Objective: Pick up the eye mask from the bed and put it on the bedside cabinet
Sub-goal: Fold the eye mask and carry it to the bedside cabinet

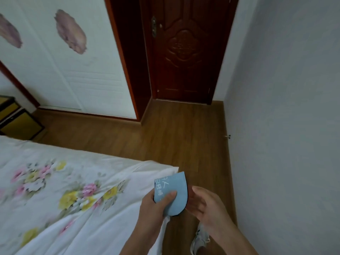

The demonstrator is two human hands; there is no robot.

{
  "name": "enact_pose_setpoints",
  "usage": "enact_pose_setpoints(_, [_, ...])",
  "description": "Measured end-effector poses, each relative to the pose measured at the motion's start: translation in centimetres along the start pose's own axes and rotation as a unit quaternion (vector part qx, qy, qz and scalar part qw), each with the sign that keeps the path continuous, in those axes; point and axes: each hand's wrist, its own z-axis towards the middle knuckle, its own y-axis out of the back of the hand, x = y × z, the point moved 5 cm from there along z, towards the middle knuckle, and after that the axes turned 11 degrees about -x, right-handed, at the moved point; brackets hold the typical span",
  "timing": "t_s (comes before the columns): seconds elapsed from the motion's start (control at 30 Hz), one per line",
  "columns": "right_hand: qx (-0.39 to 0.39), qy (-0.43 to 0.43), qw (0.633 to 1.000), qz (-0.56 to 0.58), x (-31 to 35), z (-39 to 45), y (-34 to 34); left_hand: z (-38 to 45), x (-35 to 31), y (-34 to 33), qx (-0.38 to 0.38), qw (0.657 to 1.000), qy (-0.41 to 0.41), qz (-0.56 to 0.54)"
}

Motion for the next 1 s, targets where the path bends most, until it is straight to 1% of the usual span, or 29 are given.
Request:
enact_pose_setpoints(0.13, [0.011,0.009,1.0,-0.002,5.2,6.0,1.2,5.6,-2.3,-5.7,-0.006,1.0,-0.007,0.015])
enact_pose_setpoints(0.23, [-0.001,0.018,1.0,0.01,10.2,11.1,2.8,9.8,-4.2,-11.0,-0.01,1.0,0.0,-0.013])
enact_pose_setpoints(0.4, [-0.01,0.022,0.999,0.031,17.9,17.7,5.7,15.7,-7.9,-19.4,0.013,1.0,0.0,-0.017])
enact_pose_setpoints(0.53, [-0.016,0.013,0.999,0.04,21.4,22.4,7.1,19.5,-9.6,-24.2,0.033,0.999,-0.001,-0.011])
enact_pose_setpoints(0.67, [0.002,0.01,0.999,0.036,24.6,26.0,6.9,22.7,-11.3,-27.4,0.047,0.999,0.004,-0.01])
enact_pose_setpoints(0.8, [0.0,-0.003,0.999,0.038,27.2,30.3,5.9,27.1,-12.7,-29.2,0.031,0.999,0.008,-0.006])
enact_pose_setpoints(1.0, [-0.003,-0.002,1.0,0.018,32.7,38.0,1.2,36.3,-16.2,-31.0,0.019,0.999,0.014,-0.036])
